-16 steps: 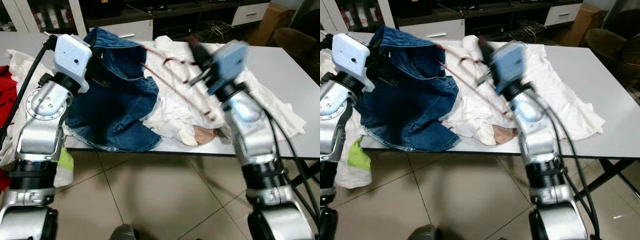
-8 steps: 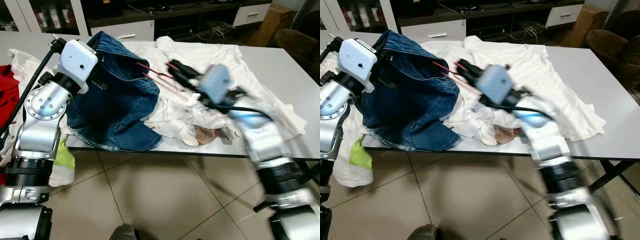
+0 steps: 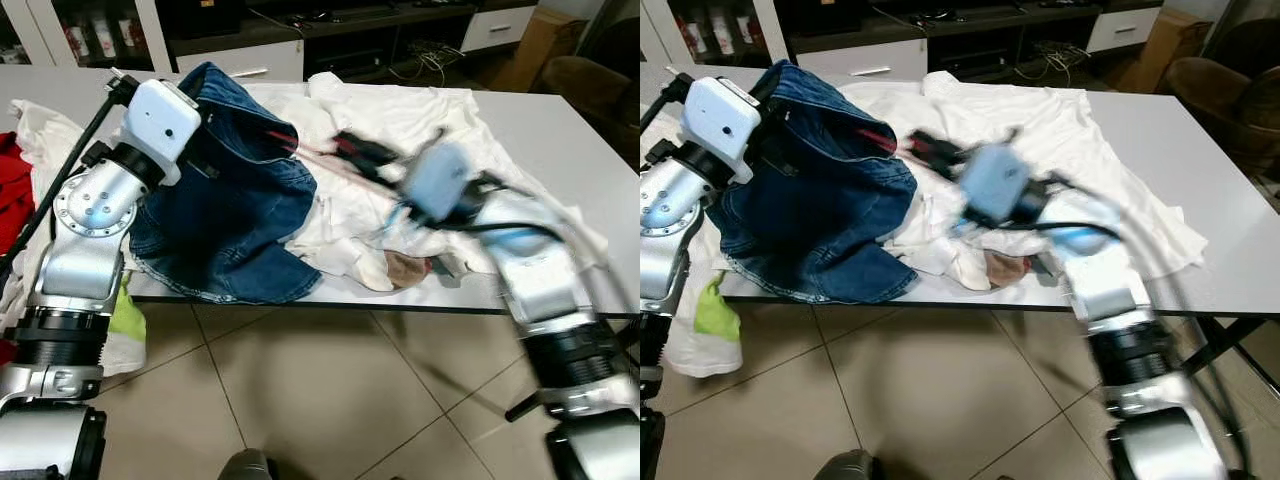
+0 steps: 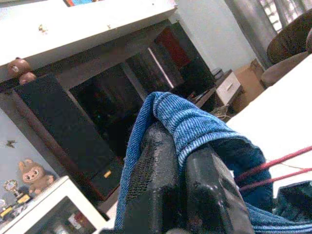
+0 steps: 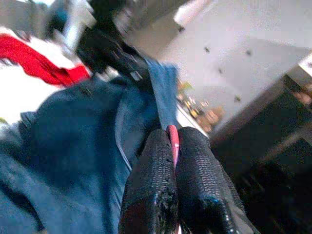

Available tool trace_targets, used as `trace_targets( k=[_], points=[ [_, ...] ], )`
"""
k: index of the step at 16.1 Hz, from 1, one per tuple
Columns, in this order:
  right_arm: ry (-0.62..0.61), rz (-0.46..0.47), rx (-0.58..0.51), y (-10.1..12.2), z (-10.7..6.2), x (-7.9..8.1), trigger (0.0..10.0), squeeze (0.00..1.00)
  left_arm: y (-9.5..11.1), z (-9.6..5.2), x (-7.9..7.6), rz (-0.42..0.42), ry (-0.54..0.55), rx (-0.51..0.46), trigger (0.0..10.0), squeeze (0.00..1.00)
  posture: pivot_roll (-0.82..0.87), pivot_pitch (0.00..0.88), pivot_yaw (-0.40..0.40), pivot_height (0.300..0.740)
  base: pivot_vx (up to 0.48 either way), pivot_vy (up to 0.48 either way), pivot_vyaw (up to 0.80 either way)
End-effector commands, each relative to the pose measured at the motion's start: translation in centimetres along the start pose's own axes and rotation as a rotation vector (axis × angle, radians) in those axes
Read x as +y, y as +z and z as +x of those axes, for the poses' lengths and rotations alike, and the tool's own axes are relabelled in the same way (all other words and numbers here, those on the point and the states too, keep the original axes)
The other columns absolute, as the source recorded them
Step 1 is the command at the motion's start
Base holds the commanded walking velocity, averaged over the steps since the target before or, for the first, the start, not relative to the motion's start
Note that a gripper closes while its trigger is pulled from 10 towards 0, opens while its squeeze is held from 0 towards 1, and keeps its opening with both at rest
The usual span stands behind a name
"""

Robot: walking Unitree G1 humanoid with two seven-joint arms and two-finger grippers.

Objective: Hang hanger

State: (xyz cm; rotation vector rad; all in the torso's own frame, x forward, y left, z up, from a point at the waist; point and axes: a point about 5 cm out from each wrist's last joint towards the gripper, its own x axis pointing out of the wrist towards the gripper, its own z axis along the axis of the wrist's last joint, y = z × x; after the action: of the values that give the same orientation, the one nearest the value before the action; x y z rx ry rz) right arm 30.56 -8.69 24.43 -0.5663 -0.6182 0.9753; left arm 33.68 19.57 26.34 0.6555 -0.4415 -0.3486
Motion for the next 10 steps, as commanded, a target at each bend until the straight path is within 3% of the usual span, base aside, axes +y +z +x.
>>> trace_targets(
  k=[1, 5, 9, 10],
  points=[
    [0.003, -0.040, -0.031, 0.7, 0.6, -0.3, 10.0, 0.00, 0.5, 0.4, 0.1, 0.024, -0.014, -0.022, 10.0, 0.00, 0.19, 0.000, -0.017, 0.740, 0.000, 0.000, 0.00],
    [-0.008, -0.066, -0.064, 0.9, 1.8, -0.4, 10.0, 0.00, 0.5, 0.6, 0.0, 0.036, -0.028, -0.028, 10.0, 0.00, 0.19, 0.000, -0.017, 0.740, 0.000, 0.000, 0.00],
    [-0.100, -0.071, -0.095, 0.7, 2.5, -0.9, 10.0, 0.00, 0.8, 0.7, -0.6, 0.061, -0.060, -0.049, 10.0, 0.00, 0.20, 0.000, -0.016, 0.740, 0.000, 0.000, 0.00],
    [-0.128, -0.071, -0.094, 0.6, 2.5, -1.2, 10.0, 0.00, 0.7, 0.7, -0.7, 0.013, -0.046, -0.044, 10.0, 0.00, 0.20, 0.000, -0.016, 0.740, 0.000, 0.000, 0.00]
  ],
)
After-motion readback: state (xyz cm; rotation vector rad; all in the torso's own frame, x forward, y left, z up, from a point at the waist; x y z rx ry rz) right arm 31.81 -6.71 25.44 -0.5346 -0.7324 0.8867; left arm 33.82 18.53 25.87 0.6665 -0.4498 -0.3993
